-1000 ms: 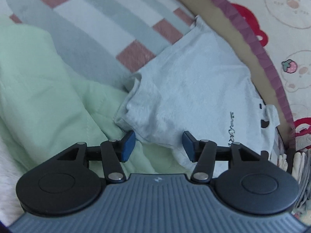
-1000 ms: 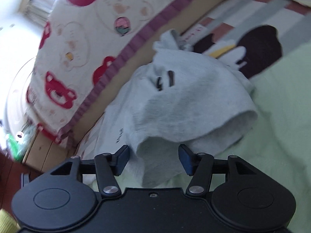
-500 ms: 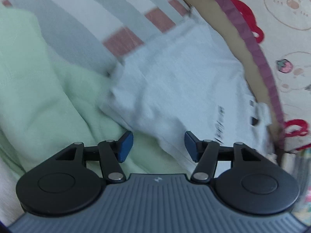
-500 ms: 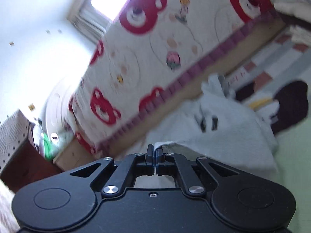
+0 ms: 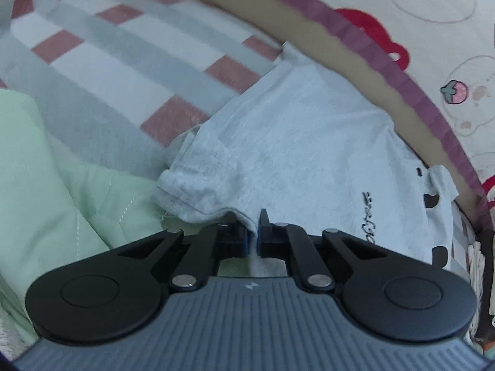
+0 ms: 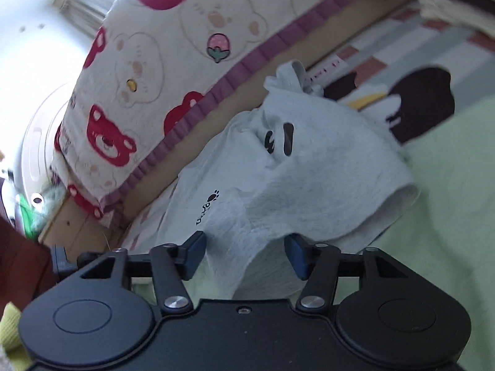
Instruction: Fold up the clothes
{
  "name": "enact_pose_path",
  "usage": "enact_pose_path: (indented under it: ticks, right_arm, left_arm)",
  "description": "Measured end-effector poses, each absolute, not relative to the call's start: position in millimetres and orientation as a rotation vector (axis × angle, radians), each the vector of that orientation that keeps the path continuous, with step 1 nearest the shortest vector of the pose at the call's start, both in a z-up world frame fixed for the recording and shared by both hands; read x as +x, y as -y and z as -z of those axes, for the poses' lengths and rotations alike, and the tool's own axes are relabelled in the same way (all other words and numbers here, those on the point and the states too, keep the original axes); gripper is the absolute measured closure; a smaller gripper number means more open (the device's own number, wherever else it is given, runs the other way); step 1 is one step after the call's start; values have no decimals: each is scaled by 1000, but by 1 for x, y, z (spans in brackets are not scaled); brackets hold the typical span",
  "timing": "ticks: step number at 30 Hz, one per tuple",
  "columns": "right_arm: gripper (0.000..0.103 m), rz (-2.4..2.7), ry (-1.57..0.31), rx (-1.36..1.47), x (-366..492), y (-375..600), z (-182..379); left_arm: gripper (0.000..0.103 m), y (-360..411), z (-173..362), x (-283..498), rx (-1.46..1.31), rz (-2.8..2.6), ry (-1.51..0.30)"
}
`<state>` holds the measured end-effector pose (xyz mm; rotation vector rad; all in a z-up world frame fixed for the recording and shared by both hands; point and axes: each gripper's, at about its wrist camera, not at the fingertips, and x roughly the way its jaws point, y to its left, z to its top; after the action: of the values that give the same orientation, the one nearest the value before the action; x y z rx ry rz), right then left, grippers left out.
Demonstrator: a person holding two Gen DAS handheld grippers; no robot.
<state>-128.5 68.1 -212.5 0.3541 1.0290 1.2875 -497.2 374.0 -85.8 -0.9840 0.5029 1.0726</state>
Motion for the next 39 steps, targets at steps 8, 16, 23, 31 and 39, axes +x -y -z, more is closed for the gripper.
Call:
enact_pose_path:
  ticks: [8,16,23,31,39]
  right_arm:
    - [33,-1068,-1132,584,-118,-90,232]
    - [98,-1332,-1060,614,-107,-86,192]
    - [98,-1634,-996,546,-117,-33,105]
    - [98,-1700,-1332,419,-165,-22,162]
    - [96,-1579,-1505,306,-181,-30,204]
  left_arm:
    - [75,-386,106,-510,-1163,-1045,-471]
    - [99,-376,66,-509,-928,-1039,-436]
    - [100,-326,-27,-542,-570,-1119,-349]
    - [99,-329,11,-594,-697,-1252,-651]
    - [73,-320,-40,-563,-562,-1156,-660]
